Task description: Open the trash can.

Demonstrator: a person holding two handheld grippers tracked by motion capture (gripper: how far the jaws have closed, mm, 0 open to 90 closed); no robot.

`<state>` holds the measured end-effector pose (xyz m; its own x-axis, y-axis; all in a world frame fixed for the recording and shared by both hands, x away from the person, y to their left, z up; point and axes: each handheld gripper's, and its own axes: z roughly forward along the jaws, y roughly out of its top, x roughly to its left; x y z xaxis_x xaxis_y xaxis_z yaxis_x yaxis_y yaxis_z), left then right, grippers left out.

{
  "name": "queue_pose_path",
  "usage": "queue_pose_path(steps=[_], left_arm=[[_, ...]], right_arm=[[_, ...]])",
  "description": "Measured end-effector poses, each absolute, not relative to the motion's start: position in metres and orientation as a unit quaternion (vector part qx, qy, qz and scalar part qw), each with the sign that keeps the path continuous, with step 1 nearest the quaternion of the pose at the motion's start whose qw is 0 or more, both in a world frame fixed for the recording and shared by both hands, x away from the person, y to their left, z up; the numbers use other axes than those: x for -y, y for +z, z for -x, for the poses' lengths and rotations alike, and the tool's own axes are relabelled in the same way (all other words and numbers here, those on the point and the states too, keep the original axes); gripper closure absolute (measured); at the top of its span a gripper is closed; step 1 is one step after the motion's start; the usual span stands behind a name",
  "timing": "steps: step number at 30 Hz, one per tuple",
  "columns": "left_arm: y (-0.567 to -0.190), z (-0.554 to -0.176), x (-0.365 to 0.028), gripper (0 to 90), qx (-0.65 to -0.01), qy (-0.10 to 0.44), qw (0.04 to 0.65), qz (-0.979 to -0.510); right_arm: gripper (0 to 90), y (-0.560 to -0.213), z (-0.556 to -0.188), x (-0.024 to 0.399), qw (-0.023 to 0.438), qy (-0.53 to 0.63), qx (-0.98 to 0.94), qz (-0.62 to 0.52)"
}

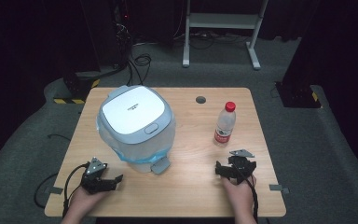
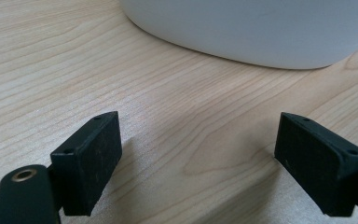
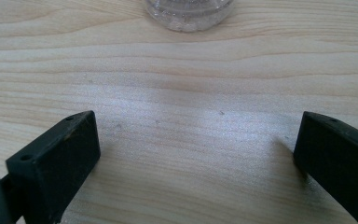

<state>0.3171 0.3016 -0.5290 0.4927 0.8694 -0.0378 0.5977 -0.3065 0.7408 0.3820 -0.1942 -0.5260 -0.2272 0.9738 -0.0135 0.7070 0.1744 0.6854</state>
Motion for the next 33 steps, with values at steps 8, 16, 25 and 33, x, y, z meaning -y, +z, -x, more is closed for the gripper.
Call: queue_pose_path(steps=[8, 16, 25, 33], left_arm=[[-0.529, -0.316, -0.298, 14.5, -0.465, 0.202, 0.348, -0.789], [-0.529, -0.314, -0.298, 22.9, -0.455, 0.201, 0.354, -0.792], [-0.527, -0.309, -0.300, 45.1, -0.443, 0.202, 0.366, -0.793], [-0.517, -0.317, -0.296, 69.0, -0.470, 0.237, 0.353, -0.773]], right_arm=[[0.7, -0.526, -0.381, 0.194, 0.234, 0.286, -0.728, -0.578], [15.4, -0.523, -0.372, 0.195, 0.235, 0.299, -0.732, -0.565], [39.3, -0.513, -0.359, 0.165, 0.228, 0.336, -0.747, -0.526], [67.6, -0.510, -0.353, 0.134, 0.228, 0.369, -0.756, -0.489]])
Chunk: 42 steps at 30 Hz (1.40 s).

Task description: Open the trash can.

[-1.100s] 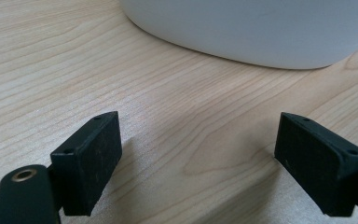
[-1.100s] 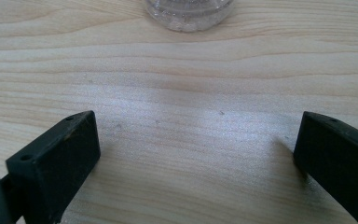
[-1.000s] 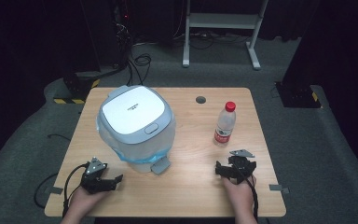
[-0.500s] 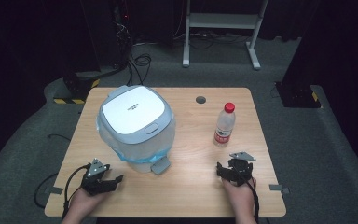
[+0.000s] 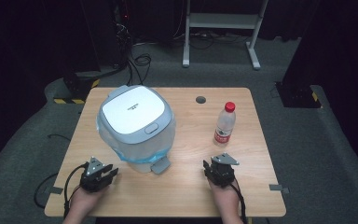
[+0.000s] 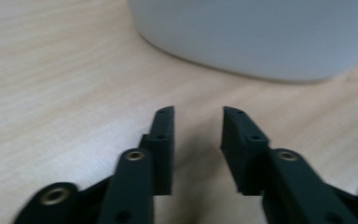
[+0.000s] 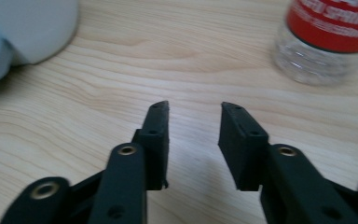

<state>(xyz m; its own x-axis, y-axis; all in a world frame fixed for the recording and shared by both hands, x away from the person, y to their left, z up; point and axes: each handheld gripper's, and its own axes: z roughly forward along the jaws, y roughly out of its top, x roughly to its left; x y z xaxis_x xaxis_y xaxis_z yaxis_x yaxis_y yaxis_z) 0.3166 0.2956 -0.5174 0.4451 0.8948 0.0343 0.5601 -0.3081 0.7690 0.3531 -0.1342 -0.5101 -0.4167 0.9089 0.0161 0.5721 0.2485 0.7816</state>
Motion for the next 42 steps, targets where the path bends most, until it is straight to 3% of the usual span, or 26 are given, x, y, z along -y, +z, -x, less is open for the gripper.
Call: queue_pose_path(steps=[6, 11, 19, 22, 42], left_arm=[[-0.510, -0.332, -0.286, 81.4, -0.477, 0.246, 0.353, -0.767], [-0.506, -0.341, -0.280, 83.1, -0.496, 0.260, 0.358, -0.747], [-0.501, -0.346, -0.273, 83.5, -0.512, 0.282, 0.365, -0.725], [-0.502, -0.348, -0.274, 85.1, -0.512, 0.276, 0.364, -0.727], [-0.504, -0.362, -0.252, 84.6, -0.500, 0.256, 0.375, -0.737]], right_arm=[[78.5, -0.508, -0.356, 0.105, 0.211, 0.383, -0.776, -0.455], [84.1, -0.504, -0.362, 0.068, 0.204, 0.393, -0.796, -0.413], [85.8, -0.510, -0.371, 0.030, 0.190, 0.386, -0.818, -0.382], [89.7, -0.512, -0.372, 0.027, 0.178, 0.387, -0.825, -0.372], [89.7, -0.513, -0.341, 0.018, 0.159, 0.397, -0.839, -0.337]])
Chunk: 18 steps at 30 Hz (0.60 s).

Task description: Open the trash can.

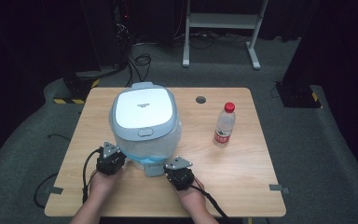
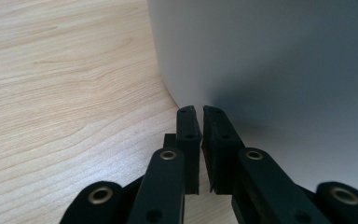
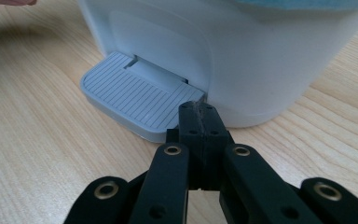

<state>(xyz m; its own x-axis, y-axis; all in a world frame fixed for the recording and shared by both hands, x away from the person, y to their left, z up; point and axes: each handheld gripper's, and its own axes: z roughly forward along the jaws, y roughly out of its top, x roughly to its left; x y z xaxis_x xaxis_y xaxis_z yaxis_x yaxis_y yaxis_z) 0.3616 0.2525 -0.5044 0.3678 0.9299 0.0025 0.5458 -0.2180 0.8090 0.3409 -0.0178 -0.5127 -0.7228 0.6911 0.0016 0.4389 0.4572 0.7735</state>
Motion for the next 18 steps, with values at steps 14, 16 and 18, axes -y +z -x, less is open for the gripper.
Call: queue_pose_path(steps=[14, 16, 18], left_arm=[[-0.504, -0.374, -0.237, 83.0, -0.492, 0.243, 0.389, -0.740], [-0.504, -0.375, -0.235, 83.3, -0.492, 0.244, 0.390, -0.740], [-0.505, -0.375, -0.234, 83.3, -0.492, 0.241, 0.391, -0.739]], right_arm=[[88.9, -0.510, -0.344, 0.026, 0.174, 0.394, -0.839, -0.332], [89.0, -0.509, -0.345, 0.026, 0.176, 0.393, -0.839, -0.333], [89.1, -0.509, -0.346, 0.027, 0.178, 0.393, -0.838, -0.335]])
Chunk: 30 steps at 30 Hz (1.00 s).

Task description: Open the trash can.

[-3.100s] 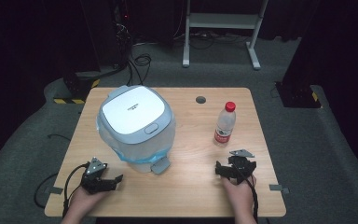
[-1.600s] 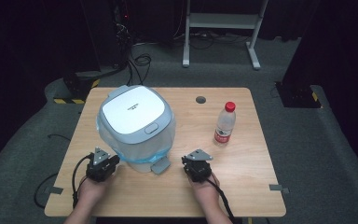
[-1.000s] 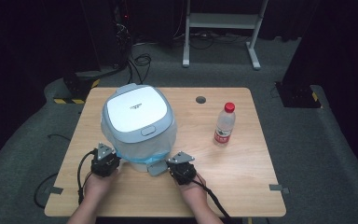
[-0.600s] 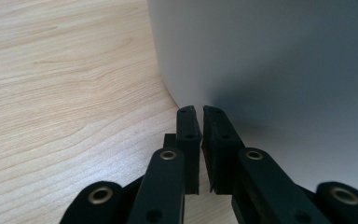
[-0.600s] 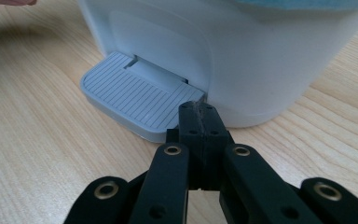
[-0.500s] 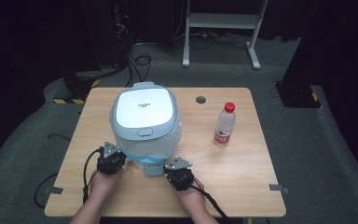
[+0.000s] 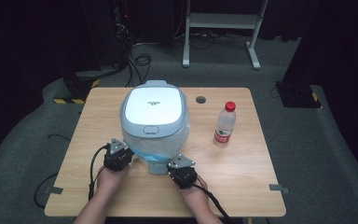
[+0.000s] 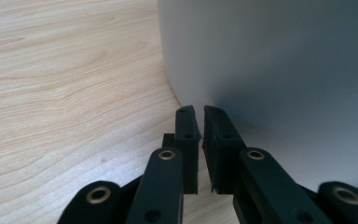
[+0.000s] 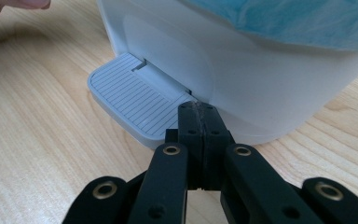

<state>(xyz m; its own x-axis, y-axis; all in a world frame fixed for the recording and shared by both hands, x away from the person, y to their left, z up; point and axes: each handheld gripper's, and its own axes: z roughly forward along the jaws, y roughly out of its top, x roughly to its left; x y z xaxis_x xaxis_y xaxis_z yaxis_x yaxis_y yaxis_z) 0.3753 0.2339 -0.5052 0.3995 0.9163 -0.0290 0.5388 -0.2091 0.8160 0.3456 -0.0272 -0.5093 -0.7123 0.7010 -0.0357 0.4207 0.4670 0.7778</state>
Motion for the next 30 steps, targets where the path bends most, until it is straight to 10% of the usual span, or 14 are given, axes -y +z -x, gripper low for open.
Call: queue_pose_path(steps=[30], left_arm=[[-0.516, -0.323, -0.220, 53.5, -0.433, 0.216, 0.408, -0.774]], right_arm=[[79.2, -0.508, -0.352, 0.040, 0.197, 0.384, -0.833, -0.346]])
